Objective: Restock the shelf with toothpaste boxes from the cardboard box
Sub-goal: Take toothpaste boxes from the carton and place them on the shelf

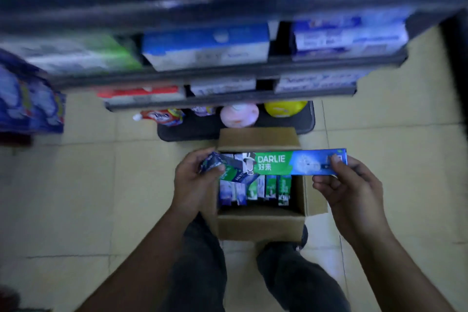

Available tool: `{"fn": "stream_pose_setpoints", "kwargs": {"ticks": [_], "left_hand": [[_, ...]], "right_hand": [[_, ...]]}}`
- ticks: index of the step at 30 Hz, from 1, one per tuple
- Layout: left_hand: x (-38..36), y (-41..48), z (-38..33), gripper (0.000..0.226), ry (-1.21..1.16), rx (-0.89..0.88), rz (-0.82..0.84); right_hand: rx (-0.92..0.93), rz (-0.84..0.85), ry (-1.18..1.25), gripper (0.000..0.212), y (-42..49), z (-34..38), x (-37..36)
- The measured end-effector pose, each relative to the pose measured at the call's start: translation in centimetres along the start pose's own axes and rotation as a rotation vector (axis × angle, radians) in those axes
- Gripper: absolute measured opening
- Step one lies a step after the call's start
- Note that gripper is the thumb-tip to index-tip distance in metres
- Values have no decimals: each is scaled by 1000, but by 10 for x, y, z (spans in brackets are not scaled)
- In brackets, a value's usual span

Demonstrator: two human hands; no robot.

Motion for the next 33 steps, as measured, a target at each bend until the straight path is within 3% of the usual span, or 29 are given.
{"fn": "stream_pose_setpoints", "kwargs": {"ticks": [8,13,15,17,22,24,29,33], "left_hand": [[119,-3,-198,37,-451,-48,-44],[207,1,-274,31,-476,-185,-314],[231,5,-292,29,-424,-218,-354],[241,8,-306,19,-322,-241,-263],[237,13,-314,27,-166,-159,-35],[245,19,-311,50,-149,-132,-56],[281,50,-305,27,-145,-85,-140],[286,71,-315,31,-140,-129,-115]], "right_hand": [[93,280,88,10,-139,104,-127],[212,357,87,27,-207,149,-181],[261,367,87,31,-226,159,-196],[292,381,96,34,-243,161,-213],[270,410,104,39,-266,134,-256],[246,408,102,43,-269,119,-272],[370,266,-55,47,-260,96,-299],[567,170,-274,46,-255,94,-324]]}}
Point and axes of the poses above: each hand's wrist, its own y-axis towards the middle knuckle, its own x-axis out of the back of the hand, z = x × y, the point moved 9 cm from there along y, towards the middle knuckle, and after that the axes turned 15 degrees about -z, right-handed, at the moved point
